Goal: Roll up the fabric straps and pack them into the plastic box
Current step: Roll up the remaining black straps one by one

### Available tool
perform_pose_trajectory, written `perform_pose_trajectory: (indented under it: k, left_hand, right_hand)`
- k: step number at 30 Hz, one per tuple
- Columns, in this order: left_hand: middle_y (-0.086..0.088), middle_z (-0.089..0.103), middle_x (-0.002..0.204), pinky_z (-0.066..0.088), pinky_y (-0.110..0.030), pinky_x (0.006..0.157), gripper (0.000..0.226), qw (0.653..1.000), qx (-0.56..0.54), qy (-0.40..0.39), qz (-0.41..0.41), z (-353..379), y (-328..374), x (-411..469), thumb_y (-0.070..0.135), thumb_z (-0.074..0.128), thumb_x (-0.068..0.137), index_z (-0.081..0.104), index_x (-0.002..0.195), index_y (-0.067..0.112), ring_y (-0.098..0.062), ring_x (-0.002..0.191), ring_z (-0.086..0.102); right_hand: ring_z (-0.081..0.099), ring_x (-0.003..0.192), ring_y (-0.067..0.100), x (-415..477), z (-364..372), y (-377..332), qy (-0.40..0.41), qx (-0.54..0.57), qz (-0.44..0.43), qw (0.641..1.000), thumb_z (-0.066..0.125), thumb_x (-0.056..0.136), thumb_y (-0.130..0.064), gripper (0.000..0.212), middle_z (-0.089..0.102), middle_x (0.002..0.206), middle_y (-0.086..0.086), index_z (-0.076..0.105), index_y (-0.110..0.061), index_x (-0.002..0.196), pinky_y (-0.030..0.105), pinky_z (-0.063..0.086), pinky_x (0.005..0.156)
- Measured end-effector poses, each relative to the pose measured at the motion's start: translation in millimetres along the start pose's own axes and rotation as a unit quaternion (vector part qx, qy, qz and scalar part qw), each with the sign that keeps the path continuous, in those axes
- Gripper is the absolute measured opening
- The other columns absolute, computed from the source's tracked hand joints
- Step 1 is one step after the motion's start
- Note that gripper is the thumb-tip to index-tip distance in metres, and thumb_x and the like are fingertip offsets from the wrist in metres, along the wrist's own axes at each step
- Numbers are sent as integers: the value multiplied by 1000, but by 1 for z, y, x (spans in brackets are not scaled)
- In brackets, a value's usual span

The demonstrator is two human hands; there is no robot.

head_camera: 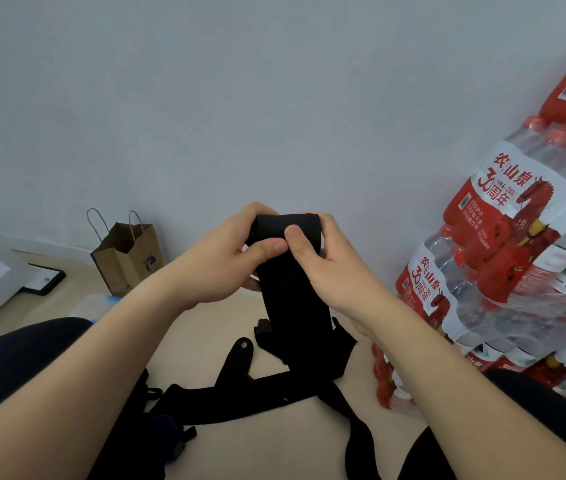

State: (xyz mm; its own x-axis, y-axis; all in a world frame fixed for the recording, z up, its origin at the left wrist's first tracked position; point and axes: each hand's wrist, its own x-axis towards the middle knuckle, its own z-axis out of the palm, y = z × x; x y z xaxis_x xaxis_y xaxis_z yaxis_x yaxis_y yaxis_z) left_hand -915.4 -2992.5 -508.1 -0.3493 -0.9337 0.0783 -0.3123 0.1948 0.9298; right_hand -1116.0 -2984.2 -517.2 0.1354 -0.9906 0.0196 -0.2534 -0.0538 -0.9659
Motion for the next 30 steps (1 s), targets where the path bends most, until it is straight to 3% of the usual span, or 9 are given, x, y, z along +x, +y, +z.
perform_pose_trajectory:
  k: [5, 10, 16, 19, 21, 23, 26, 28, 30]
  left_hand:
    - [2, 63, 124, 68, -38, 70, 33, 997, -18, 69, 43, 4, -5, 5, 17, 59, 110, 60, 134, 41, -20, 101, 74]
    - [12, 71, 130, 60, -36, 104, 51, 993, 38, 106, 29, -2, -11, 11, -1, 65, 101, 73, 131, 39, -7, 122, 68]
    - [4, 79, 123, 61, -30, 98, 66, 994, -108, -25, -4, 1, -4, 11, -11, 46, 85, 80, 123, 31, -15, 121, 72]
    - [-5, 73, 118, 61, -37, 98, 56, 998, -1, -26, 50, -2, -6, 9, -14, 62, 84, 78, 117, 28, -17, 106, 72]
    - [-2, 63, 123, 59, -46, 98, 39, 998, 32, 6, 44, -4, -8, 11, -1, 71, 81, 77, 109, 26, -23, 103, 68]
    - [11, 61, 128, 55, -35, 96, 21, 997, 59, 21, 50, -2, -11, 12, 17, 82, 90, 80, 103, 34, -11, 106, 66]
    - [14, 64, 128, 54, -30, 97, 10, 992, 113, 6, 50, 6, -13, 11, 24, 82, 96, 83, 102, 31, -3, 107, 68]
    - [13, 68, 124, 53, -30, 98, 22, 990, 131, -23, 49, 12, -13, 8, 20, 83, 94, 79, 114, 27, -5, 109, 69]
    - [12, 72, 120, 54, -34, 99, 44, 990, 129, -45, 43, 16, -10, 5, 19, 86, 92, 67, 130, 29, -8, 114, 68]
  right_hand:
    - [77, 109, 20, 5, -11, -1, -38, -4, 147, 988, 77, 85, -53, 81, 74, 128, 0, 40, -36, 155, 42, 63, 92]
    - [77, 72, 17, 5, -18, -2, -35, 59, 126, 990, 76, 80, -23, 67, 77, 100, 9, 48, -51, 134, 30, 57, 56]
    - [77, 90, 27, 4, -34, -9, -114, 305, 104, 940, 69, 84, -22, 27, 80, 105, 13, 86, -16, 105, 35, 61, 77]
    - [81, 83, 31, 1, -39, -7, -107, 369, 52, 922, 68, 89, -13, 23, 80, 100, 18, 80, -3, 106, 31, 64, 61]
    - [80, 98, 35, 2, -40, -9, -120, 330, 25, 936, 66, 97, 0, 25, 79, 114, 22, 72, -4, 121, 34, 67, 73]
    - [80, 98, 28, 4, -37, -6, -96, 217, 13, 971, 67, 98, 7, 33, 81, 110, 17, 71, -10, 125, 37, 66, 77]
    - [75, 79, 14, 8, -36, -5, 22, 49, -15, 998, 77, 100, -21, 6, 81, 89, 1, 80, -25, 103, 28, 61, 65]
    - [70, 76, 14, 9, -42, -3, 100, -21, -66, 993, 75, 100, -44, 23, 78, 88, 6, 81, -23, 95, 32, 58, 65]
    - [73, 83, 17, 14, -47, -3, 126, -24, -95, 987, 73, 104, -35, 18, 79, 92, 6, 82, -21, 96, 36, 59, 69]
